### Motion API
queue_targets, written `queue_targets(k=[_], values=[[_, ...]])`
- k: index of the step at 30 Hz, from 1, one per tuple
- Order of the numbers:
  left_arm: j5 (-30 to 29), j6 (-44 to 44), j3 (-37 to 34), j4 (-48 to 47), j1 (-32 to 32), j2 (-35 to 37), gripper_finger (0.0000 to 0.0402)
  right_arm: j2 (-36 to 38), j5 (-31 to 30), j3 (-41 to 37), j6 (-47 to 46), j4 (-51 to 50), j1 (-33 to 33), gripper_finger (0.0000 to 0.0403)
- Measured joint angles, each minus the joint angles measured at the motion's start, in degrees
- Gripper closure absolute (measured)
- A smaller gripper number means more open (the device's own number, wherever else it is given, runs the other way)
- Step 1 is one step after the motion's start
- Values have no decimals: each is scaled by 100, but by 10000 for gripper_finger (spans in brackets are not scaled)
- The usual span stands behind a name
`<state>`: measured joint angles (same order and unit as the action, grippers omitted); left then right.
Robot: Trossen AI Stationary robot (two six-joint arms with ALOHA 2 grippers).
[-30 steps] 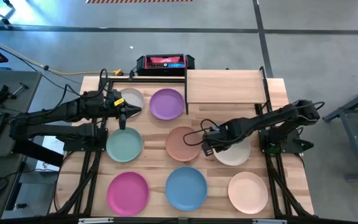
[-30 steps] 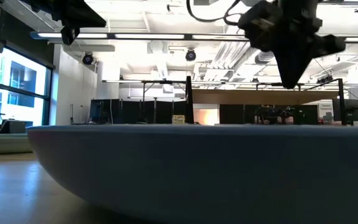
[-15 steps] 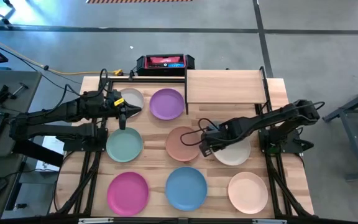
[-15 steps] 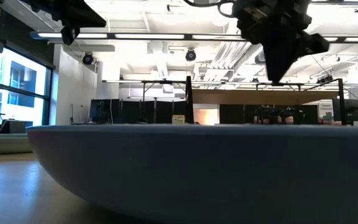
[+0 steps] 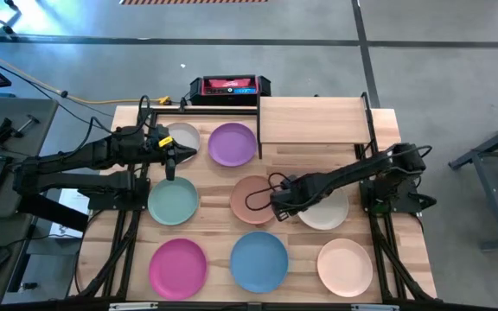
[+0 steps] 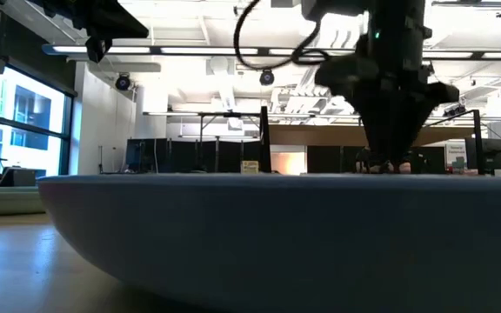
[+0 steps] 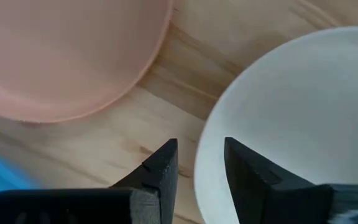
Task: Place and stack plates onto a shelf
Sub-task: Put the bottom white plate on the shelf
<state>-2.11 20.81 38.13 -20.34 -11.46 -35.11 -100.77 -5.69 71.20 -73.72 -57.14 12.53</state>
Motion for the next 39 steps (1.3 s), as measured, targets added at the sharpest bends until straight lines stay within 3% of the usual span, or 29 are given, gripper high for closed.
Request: queue_targets(k=[9,31,35,39], values=[[0,-2,0,0,0,0,399,-434,283,-2,-86,-71,0,297],[2,-2,-2,-126,-2,2,399,-652,487,-249,-387,177,2,299],[2,-2,-2,-129,-2,0,399,-649,505,-249,-387,176,0,321],[2,-2,-2,-129,-2,2,399,-649,603,-249,-318,173,1,368]])
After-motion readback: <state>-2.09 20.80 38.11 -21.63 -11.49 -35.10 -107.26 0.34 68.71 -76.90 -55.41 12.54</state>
